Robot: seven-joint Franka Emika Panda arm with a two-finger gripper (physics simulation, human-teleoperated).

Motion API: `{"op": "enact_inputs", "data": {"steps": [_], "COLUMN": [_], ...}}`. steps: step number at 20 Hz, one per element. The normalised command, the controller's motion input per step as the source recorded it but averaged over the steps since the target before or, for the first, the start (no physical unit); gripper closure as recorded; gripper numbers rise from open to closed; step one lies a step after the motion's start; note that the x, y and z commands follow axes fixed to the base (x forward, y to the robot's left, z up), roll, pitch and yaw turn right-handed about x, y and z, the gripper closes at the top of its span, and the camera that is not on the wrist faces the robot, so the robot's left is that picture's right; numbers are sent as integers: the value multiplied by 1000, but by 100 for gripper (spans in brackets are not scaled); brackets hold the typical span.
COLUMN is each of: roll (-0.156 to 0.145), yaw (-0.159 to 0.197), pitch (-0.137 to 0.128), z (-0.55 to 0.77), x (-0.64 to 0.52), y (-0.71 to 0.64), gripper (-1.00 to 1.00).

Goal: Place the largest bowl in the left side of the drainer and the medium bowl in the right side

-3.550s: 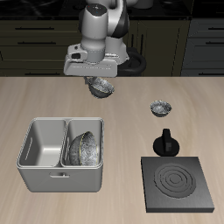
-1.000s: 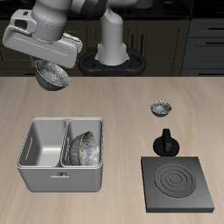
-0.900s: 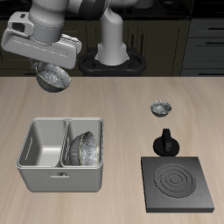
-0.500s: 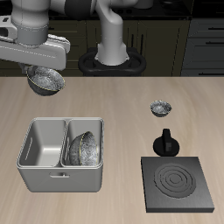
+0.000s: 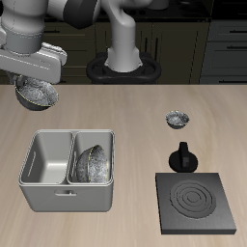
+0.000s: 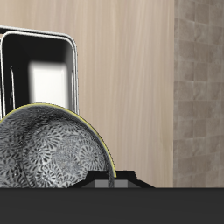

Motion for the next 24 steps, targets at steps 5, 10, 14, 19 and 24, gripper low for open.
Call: {"op": "enact_inputs", "data": {"steps": [5, 10, 14, 19, 24], "roll": [-31, -3, -1, 23, -9], "yaw": [8, -23, 0, 16, 60], "pitch": [9, 38, 43, 24, 41], "z": [-219, -358, -325, -216, -184], "x": [292, 245, 159, 72, 42], "y": [77, 68, 45, 168, 128], "gripper": [100, 100, 100, 100, -100]}}
